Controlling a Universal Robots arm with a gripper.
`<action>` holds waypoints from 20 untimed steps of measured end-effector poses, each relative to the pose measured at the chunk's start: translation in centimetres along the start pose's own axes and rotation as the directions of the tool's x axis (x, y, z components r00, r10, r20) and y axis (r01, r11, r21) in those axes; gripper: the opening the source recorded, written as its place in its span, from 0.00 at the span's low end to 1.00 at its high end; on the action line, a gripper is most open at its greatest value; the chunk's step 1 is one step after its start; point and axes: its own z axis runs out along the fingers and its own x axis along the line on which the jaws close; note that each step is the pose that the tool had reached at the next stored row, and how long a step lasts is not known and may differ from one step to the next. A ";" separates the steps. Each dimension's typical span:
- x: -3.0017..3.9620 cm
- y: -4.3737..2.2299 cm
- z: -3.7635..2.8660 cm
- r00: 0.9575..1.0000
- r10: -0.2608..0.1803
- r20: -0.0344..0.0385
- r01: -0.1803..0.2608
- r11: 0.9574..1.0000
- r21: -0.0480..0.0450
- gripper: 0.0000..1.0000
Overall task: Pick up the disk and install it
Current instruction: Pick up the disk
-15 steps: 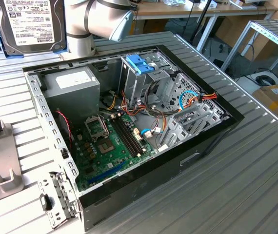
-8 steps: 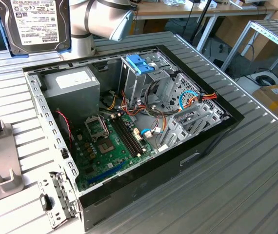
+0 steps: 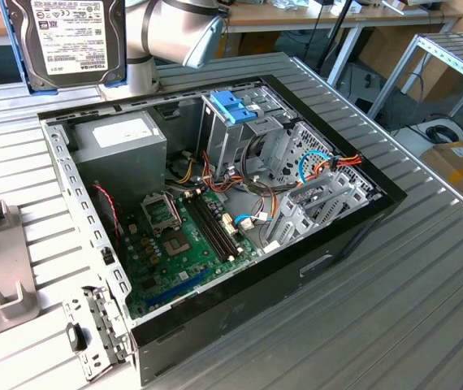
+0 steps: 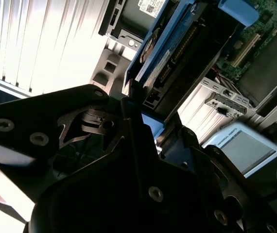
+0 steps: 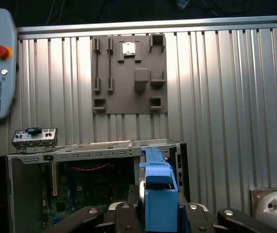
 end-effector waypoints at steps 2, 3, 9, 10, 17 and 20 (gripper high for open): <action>-0.01 -0.25 0.00 1.000 0.000 0.000 0.000 1.000 0.000 0.37; -0.02 -0.34 0.00 1.000 0.000 0.000 0.000 1.000 0.000 0.37; -0.06 -1.03 -0.01 1.000 0.000 -0.001 0.000 1.000 0.000 0.37; -0.07 -1.13 0.00 1.000 0.000 -0.001 0.000 1.000 0.000 0.37; -0.11 -1.85 -0.01 1.000 0.000 -0.002 0.000 1.000 0.000 0.37; -0.13 -2.14 -0.01 1.000 0.000 -0.003 0.000 1.000 0.000 0.37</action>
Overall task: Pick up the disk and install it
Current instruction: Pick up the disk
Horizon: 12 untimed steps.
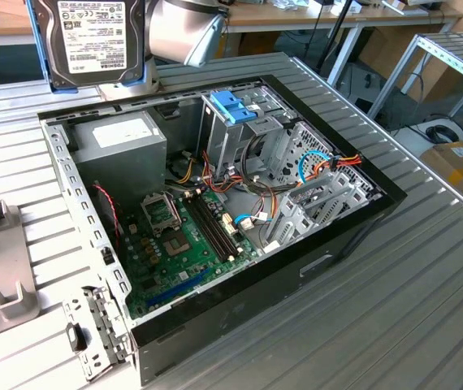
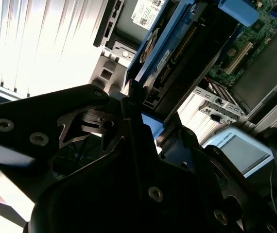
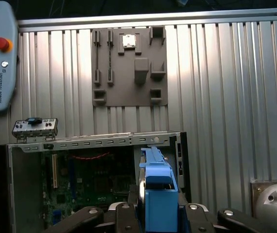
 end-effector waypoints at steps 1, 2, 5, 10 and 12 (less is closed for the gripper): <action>-0.01 -0.11 0.00 1.000 0.000 0.000 0.000 1.000 0.000 0.37; -0.01 -0.20 0.00 1.000 0.000 0.000 0.000 1.000 0.000 0.37; -0.03 -0.52 0.00 1.000 0.000 -0.001 0.000 1.000 0.000 0.37; -0.06 -1.03 0.00 1.000 0.000 -0.001 0.000 1.000 0.000 0.37; -0.07 -1.23 0.00 1.000 0.000 -0.001 0.000 1.000 0.000 0.37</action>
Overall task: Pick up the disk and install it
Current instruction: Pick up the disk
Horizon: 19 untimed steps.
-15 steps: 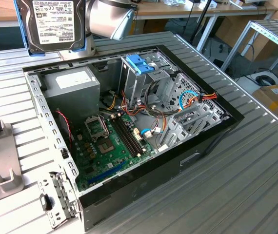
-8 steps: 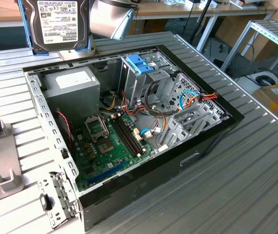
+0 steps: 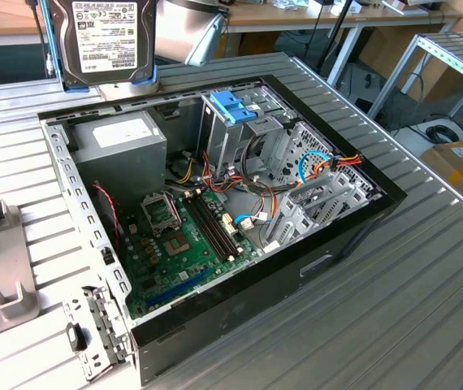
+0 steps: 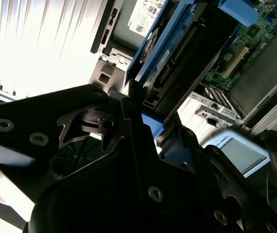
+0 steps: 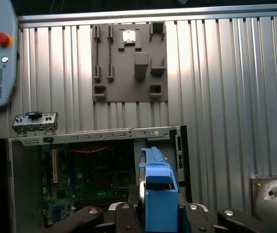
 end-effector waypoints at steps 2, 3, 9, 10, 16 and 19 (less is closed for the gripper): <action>-0.01 -0.20 0.00 1.000 0.000 0.000 0.000 1.000 0.000 0.37; -0.02 -0.33 0.00 1.000 0.000 0.000 0.000 1.000 0.000 0.37; -0.06 -1.07 -0.01 1.000 0.000 -0.001 0.000 1.000 0.000 0.37; -0.07 -1.18 -0.01 1.000 0.000 -0.001 0.000 1.000 0.000 0.37; -0.12 -2.03 -0.03 1.000 0.000 -0.003 0.000 1.000 0.000 0.37; -0.14 -2.35 -0.03 1.000 0.000 -0.003 0.000 1.000 0.000 0.37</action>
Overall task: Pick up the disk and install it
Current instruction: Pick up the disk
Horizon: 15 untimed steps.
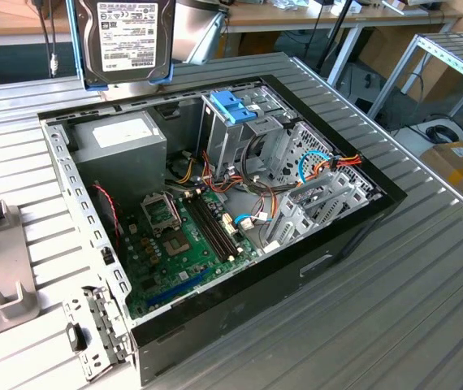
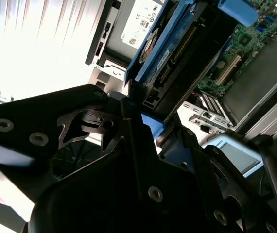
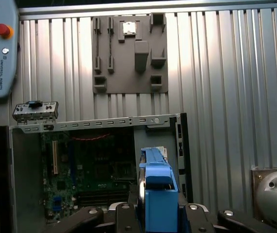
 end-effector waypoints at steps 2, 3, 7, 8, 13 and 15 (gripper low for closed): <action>-0.01 -0.22 0.00 1.000 0.000 0.000 0.000 1.000 0.000 0.37; -0.02 -0.34 0.00 1.000 0.000 -0.001 0.000 1.000 0.000 0.37; -0.07 -1.14 -0.01 1.000 0.000 -0.002 0.000 1.000 0.000 0.37; -0.07 -1.24 -0.01 1.000 0.000 -0.002 0.000 1.000 0.000 0.37; -0.11 -1.92 -0.02 1.000 0.000 -0.003 0.000 1.000 0.000 0.37; -0.13 -2.19 -0.02 1.000 0.000 -0.004 0.000 1.000 0.000 0.37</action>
